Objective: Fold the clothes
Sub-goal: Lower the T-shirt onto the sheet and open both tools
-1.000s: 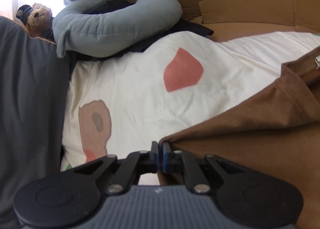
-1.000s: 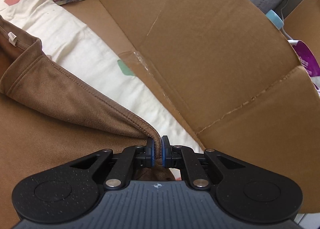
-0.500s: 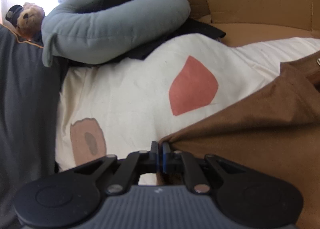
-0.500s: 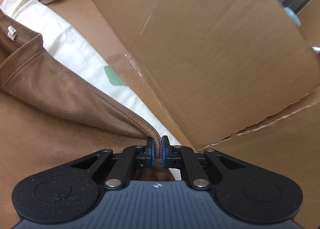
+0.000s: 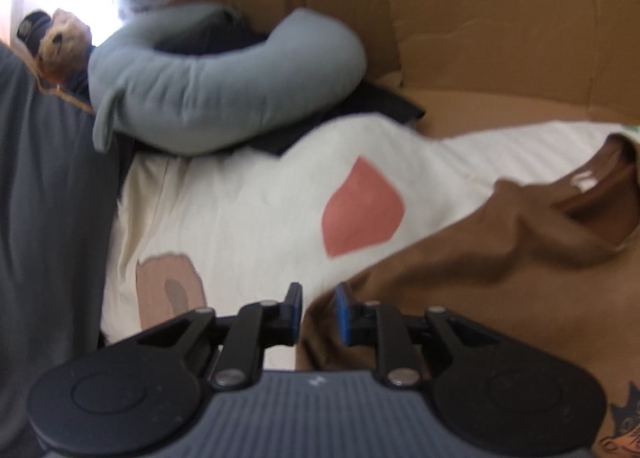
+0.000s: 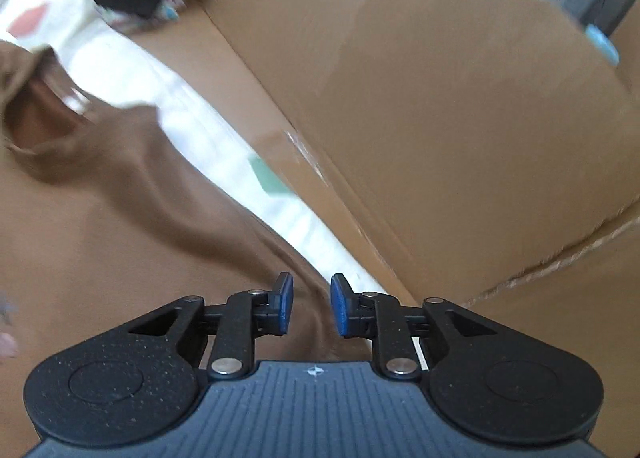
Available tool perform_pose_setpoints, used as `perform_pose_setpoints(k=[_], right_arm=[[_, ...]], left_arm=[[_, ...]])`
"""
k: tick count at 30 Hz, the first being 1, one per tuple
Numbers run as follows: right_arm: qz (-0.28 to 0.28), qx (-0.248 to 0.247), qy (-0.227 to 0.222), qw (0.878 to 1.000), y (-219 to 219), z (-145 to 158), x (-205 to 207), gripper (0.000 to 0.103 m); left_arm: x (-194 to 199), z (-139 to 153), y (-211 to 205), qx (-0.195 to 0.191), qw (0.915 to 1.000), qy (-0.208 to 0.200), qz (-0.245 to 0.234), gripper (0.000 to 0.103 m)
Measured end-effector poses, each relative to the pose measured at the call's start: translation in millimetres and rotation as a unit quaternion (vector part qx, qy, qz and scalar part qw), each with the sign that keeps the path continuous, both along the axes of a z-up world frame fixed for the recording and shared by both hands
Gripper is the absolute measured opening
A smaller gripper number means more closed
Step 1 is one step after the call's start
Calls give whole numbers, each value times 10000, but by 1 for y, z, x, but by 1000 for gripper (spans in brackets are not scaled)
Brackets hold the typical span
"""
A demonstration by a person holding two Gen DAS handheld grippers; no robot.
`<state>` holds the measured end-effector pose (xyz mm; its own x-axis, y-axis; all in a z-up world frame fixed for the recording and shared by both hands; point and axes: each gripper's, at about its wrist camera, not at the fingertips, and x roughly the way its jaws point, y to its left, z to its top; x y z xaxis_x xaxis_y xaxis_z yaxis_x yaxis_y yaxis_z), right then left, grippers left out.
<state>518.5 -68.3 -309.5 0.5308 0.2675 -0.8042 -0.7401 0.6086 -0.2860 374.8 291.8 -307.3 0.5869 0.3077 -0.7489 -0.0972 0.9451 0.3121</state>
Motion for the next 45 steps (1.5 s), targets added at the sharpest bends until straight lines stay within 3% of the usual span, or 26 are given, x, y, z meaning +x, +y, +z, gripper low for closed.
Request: perform_pose_setpoints(k=[11,16,24,30,35,45], right_arm=[[268,851,485,9948,59,12,13,28],[429,829,650,9935,88,1,14,28],[625,820,906,9905,98,-13,10,28],[830,771,1107,9874,94,-20,7,37],[1143,656,996,9863,99,-21,1,37],[1525,419,1101,9813,118,-34,7,38]], left_arm=[[41,-9,-31,-25,9978,25,-662,21],[53,-20,-41,-44,9958,111,-912,21],[55,-33,-53,-435,9893,224,-1378,26],[54,-42,-61,-441,9860,415,-1555,27],[53,-45,-63,-313,9842,467,-1680,40],[65,-56,-57,-579,9816,544,-1736,45]])
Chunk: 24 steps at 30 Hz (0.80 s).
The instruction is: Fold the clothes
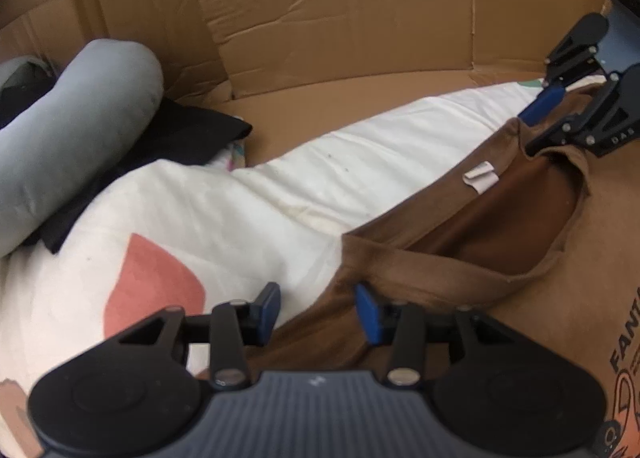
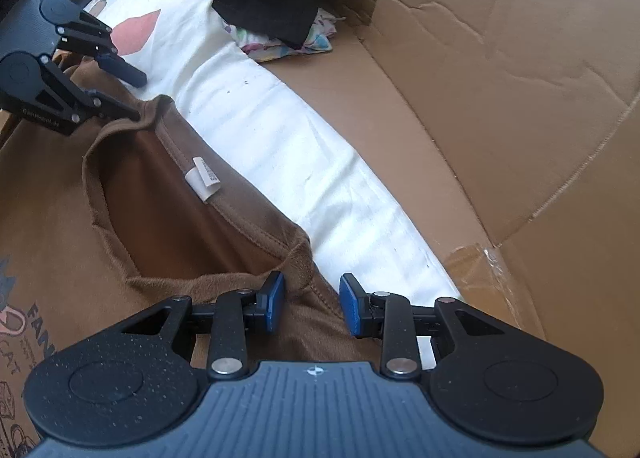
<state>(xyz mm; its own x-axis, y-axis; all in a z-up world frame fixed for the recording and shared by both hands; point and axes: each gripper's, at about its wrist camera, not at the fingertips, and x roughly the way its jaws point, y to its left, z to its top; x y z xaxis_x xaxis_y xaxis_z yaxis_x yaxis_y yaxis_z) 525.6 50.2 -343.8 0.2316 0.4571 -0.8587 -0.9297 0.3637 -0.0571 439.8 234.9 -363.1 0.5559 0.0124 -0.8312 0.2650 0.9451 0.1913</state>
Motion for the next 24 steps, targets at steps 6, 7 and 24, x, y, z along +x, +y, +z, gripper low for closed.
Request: perform_pose_setpoints(k=[6,7,24], right_arm=[[200,-26,-43,9998,0,-1,-7,22],[232,-36,-78,9997,1,-1,-10,18],[-35,-125,-829,9965,8,13,-5,5]], left_arm=[[3,-2,-2,-209,9995,153,-170,19],[3,-3,-2,-244,9993,179,-203,18],[8,2,-9,163,9994,-288,-16,5]])
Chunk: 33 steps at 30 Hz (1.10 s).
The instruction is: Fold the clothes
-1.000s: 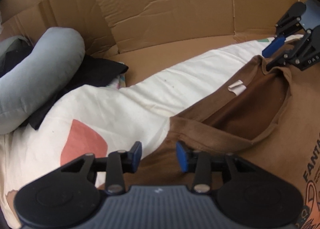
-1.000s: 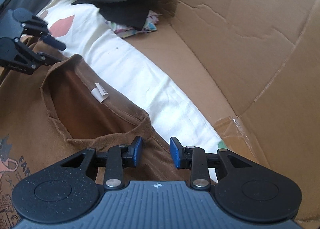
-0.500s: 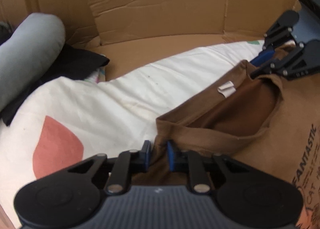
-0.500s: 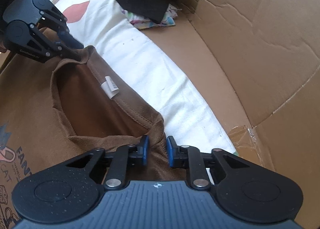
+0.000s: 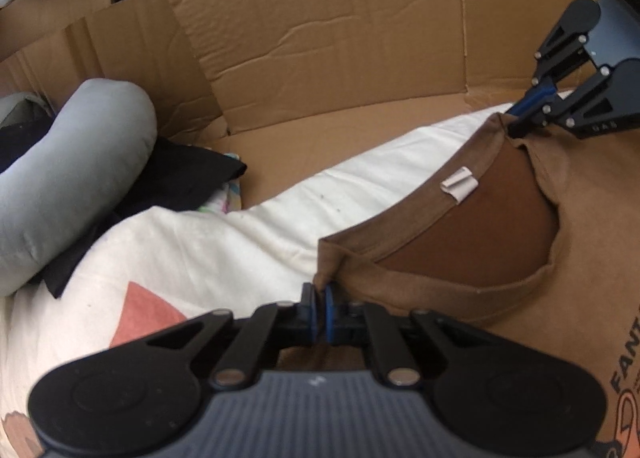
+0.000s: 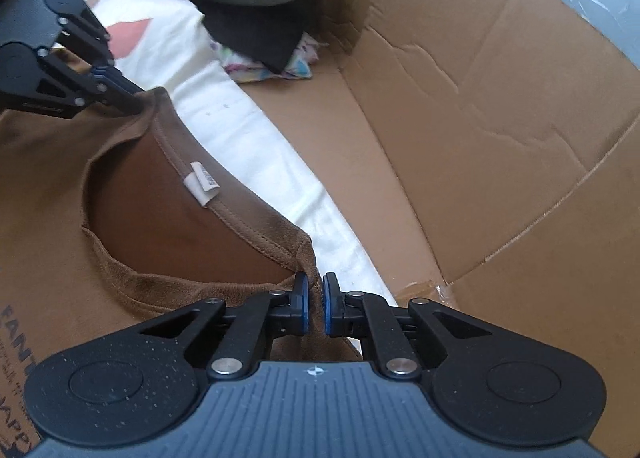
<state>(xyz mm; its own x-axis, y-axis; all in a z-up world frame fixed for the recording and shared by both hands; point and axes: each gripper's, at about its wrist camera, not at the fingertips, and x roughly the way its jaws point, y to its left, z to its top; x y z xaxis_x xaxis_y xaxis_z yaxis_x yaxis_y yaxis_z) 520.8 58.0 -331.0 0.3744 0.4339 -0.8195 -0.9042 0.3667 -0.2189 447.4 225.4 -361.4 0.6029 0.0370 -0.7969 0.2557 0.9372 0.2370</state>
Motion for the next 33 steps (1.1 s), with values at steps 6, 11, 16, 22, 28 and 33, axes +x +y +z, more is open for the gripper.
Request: perform_pose_setpoints(k=[6,11,16,22,28,33], right_arm=[[-615,314,479,9965,0,-7,12,11],[-724,1027,651,9899,-31,25,21,24],[-858,957,607,9898,-59,34,24,22],[-831,703,743,9913,-59,13,12,23],[-958,701,921,9887,-33,-12,2,23],[-900,702,860,9897,-12,-11,-3,23]], left_arm=[[1,0,-7,137,9996,30,227,11],[-12,26,4,-195,9982,-357,434,17],[-26,36,3,-537,9966,-403,476,17],[-37,14,-14,-600,9976,-69,345,18],[-40,0,-26,-796,9952,-128,553,31],[-33,-3,-33,-754,9947,-219,668,35]])
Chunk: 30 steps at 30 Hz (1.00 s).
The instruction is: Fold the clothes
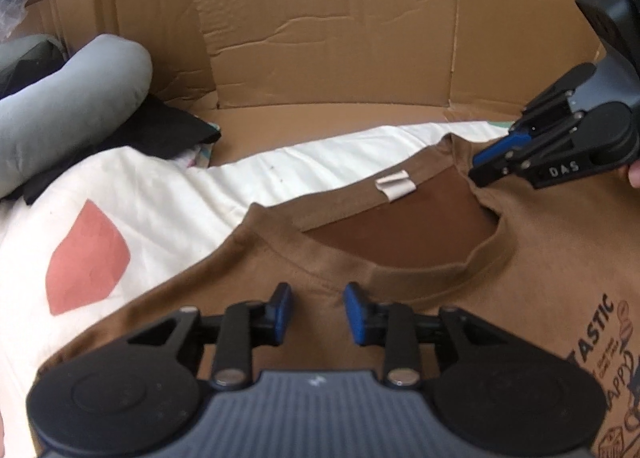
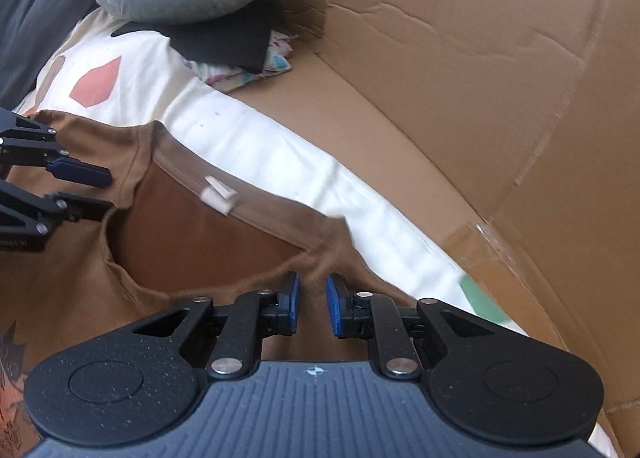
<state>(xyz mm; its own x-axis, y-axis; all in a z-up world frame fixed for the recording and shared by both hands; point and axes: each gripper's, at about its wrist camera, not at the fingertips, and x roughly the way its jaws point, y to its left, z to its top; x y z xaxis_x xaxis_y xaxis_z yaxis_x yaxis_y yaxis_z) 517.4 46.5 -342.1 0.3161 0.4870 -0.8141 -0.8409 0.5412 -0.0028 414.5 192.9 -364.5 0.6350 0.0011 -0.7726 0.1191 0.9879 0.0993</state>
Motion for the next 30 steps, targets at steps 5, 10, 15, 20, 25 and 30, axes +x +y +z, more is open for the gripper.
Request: perform_pose_setpoints(k=[5,10,15,20,25,30], right_arm=[[-142,239,77,9996,-6,16,1,24],[107,382,102,9992,-25,34,-20,26],[285,499,249,9980,-37,39,-45,29],[460,336,356,9977,-29,25,-65,29],[434,151,368,9983,-11,7,-69,29],[344,25,288,9990,9,-2,-62,28]], left_arm=[[-3,13,-2,-68,9997,-144,190,35],[-22,24,-14,-141,9998,-111,-45,36],[-39,24,-28,-413,9990,-36,-158,35],[-38,8,-43,-352,9989,142,-273,34],[-26,-4,-44,-405,9990,184,-105,32],[-17,-7,-42,-388,9991,177,-57,32]])
